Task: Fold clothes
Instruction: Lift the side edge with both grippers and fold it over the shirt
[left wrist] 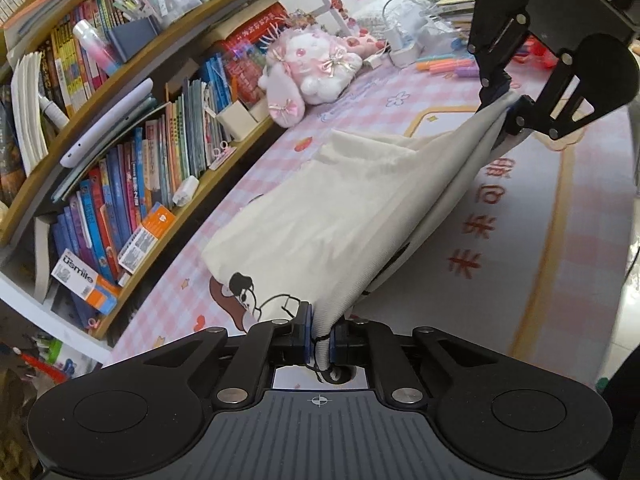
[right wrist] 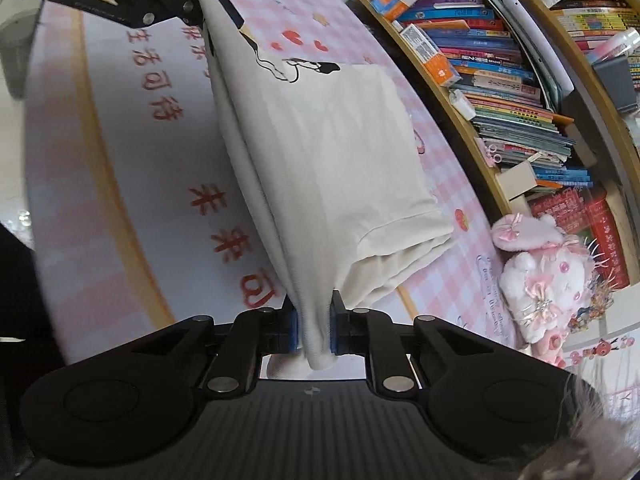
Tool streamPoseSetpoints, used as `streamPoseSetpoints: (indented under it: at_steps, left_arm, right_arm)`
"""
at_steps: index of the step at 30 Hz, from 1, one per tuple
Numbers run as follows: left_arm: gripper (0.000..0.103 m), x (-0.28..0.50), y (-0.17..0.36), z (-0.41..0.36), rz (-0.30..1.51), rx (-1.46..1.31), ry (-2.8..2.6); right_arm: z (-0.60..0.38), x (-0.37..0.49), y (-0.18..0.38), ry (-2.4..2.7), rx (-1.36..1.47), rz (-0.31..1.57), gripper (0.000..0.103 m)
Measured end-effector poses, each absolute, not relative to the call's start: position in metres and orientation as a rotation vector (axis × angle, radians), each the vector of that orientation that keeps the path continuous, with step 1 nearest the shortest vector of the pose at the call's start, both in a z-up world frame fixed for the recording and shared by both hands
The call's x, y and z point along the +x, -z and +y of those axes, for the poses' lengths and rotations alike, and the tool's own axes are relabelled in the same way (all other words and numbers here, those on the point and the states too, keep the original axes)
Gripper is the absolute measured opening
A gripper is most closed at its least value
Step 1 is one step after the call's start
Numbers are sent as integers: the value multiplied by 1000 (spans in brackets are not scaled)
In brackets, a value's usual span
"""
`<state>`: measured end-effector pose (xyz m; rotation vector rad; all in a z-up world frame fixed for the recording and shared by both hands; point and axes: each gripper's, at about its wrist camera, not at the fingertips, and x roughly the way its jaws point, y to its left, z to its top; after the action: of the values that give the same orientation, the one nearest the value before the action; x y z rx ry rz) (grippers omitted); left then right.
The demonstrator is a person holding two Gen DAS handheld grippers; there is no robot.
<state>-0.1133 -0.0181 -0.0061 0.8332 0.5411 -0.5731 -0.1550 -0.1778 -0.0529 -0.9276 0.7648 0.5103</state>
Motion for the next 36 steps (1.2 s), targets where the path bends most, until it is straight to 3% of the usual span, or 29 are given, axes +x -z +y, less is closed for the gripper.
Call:
streamPoseSetpoints:
  at_steps: [15, 36]
  left_arm:
    - [8, -199, -18, -17, 659, 747, 636]
    - [8, -198, -23, -20, 695, 709, 641]
  right_arm:
    - [-213, -221, 5, -656, -701, 844, 14]
    - [-226, -221, 3, -691, -671, 864, 14]
